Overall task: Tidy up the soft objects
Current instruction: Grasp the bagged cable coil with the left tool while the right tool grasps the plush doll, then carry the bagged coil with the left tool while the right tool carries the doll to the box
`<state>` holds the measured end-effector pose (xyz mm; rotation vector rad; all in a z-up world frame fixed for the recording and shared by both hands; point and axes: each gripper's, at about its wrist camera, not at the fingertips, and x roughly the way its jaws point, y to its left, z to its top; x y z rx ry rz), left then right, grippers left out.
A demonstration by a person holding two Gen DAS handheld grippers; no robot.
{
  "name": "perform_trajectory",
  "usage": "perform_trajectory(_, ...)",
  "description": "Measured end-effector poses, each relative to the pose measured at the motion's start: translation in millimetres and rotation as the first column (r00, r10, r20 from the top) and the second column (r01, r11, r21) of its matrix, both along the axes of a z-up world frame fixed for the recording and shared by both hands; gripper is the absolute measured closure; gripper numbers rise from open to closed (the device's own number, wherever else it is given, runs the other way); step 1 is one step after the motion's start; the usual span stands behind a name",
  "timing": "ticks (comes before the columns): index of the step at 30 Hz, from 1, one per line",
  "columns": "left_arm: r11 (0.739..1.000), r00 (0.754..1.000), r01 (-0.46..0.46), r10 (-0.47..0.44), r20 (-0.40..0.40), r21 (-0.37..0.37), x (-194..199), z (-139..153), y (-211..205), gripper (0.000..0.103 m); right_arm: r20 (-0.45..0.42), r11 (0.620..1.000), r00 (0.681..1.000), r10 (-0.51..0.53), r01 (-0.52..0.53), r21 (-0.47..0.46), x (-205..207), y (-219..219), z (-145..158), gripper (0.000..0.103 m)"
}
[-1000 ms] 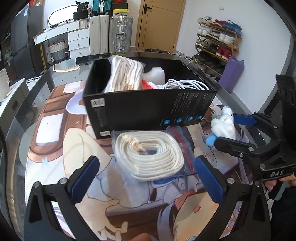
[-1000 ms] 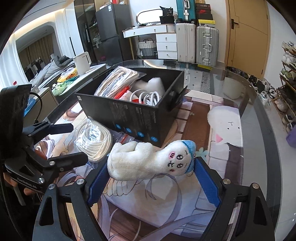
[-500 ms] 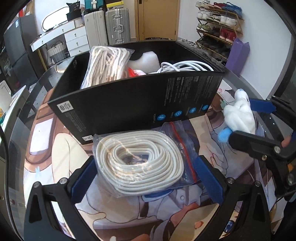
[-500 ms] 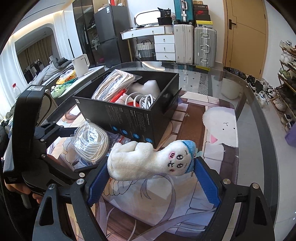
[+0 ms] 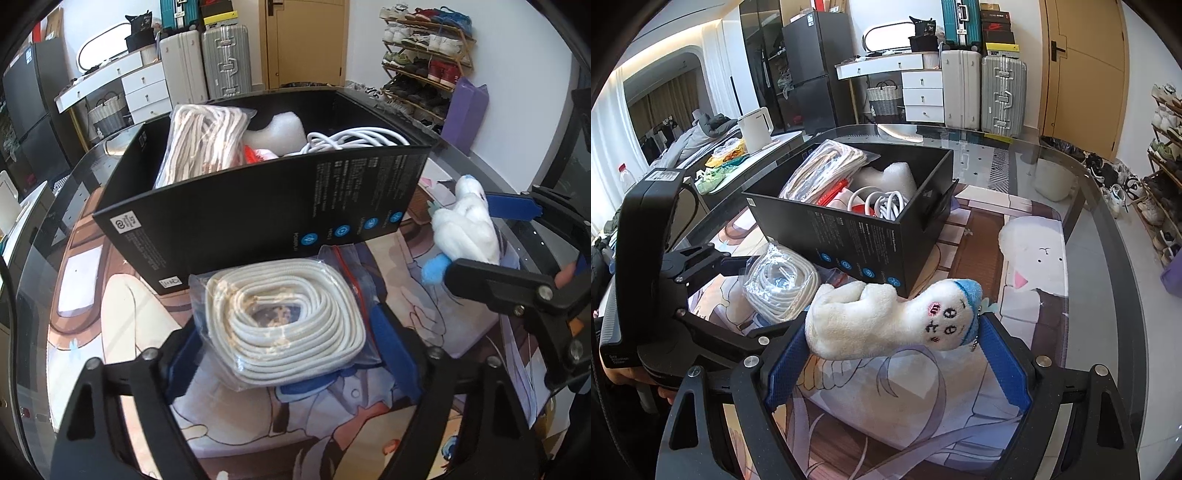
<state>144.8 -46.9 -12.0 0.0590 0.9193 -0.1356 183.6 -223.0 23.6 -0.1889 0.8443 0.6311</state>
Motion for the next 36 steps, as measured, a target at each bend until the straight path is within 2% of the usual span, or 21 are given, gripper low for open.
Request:
perform_trajectory(4,1.0,1.0,0.015,-0.015,0.016,-0.003,-5,2,0,0.033,0.0,1.0,1.0,0.001,-0.001,0.001,0,0,0,0.014)
perform_trajectory(11,0.999,0.999,0.02,-0.019,0.03,-0.03,-16,3,7,0.04,0.003,1.0,1.0,0.003,-0.003,0.003,0,0,0,0.014)
perform_trajectory(21,0.996,0.997,0.021,-0.014,0.078,-0.092,-47,13,23,0.041,0.027,1.0,1.0,0.007,-0.007,0.016,-3,1,8,0.014)
perform_trajectory(26,0.992,0.993,0.018,-0.003,0.118,-0.128,-59,28,32,0.041,0.054,0.999,0.999,0.006,-0.008,0.037,-7,2,16,0.014)
perform_trajectory(36,0.99,0.978,-0.004,0.032,0.204,-0.138,-58,64,49,0.041,0.134,0.997,0.991,0.014,-0.025,0.077,-21,6,36,0.014)
